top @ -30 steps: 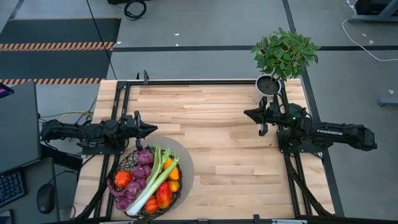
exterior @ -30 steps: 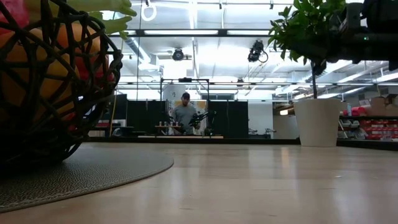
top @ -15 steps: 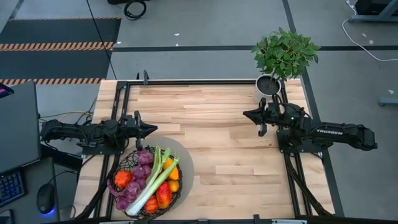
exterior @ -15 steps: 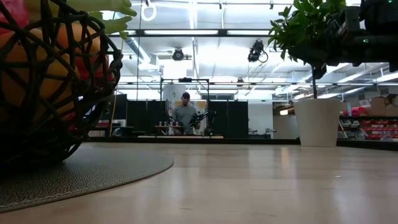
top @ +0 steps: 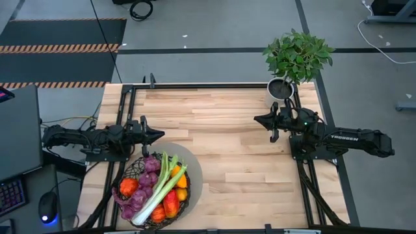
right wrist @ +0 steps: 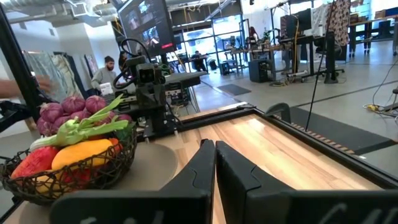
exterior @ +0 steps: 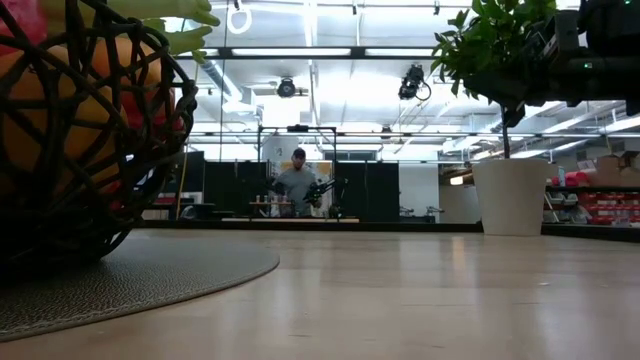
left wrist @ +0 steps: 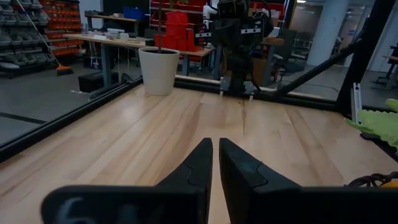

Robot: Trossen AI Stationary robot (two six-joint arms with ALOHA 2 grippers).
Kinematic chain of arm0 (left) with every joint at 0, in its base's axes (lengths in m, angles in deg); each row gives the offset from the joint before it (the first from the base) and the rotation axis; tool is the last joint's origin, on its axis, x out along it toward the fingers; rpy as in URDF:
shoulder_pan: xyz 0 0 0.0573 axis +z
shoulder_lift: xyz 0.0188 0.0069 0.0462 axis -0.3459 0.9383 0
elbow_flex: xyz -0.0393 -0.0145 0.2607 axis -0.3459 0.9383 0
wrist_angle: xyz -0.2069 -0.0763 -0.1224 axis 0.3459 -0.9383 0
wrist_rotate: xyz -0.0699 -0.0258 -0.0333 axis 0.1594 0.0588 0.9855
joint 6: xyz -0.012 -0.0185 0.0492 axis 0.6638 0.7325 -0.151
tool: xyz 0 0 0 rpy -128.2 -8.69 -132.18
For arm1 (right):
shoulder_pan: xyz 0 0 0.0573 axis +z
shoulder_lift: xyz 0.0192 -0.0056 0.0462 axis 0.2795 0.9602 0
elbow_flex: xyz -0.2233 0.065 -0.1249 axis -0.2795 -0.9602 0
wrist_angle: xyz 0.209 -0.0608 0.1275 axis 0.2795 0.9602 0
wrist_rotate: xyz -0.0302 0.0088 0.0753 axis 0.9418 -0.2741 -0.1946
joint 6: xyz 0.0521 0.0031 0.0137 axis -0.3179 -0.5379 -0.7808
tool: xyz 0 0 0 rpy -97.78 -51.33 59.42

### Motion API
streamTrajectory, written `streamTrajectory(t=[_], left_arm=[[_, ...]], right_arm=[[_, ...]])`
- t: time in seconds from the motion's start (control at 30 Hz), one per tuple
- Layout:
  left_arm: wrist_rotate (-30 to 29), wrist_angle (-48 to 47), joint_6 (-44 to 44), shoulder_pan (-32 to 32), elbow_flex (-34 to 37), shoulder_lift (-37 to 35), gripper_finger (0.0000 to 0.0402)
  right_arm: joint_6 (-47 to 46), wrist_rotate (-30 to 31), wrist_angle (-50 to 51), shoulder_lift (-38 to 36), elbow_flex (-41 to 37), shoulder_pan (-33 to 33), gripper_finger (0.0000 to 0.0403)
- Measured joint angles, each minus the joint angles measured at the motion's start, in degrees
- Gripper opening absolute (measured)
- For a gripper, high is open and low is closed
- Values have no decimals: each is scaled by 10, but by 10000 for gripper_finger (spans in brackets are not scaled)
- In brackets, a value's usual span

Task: Build produce basket
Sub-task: Return to Home Position

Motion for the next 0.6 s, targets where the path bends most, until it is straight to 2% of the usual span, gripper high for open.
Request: streamTrajectory(t=[0.33,0.6], left_arm=[[0,0,0,0,0,0,23],[0,0,0,0,0,0,33]], right_arm=[[0,0,0,0,0,0,19],[0,0,0,0,0,0,19]])
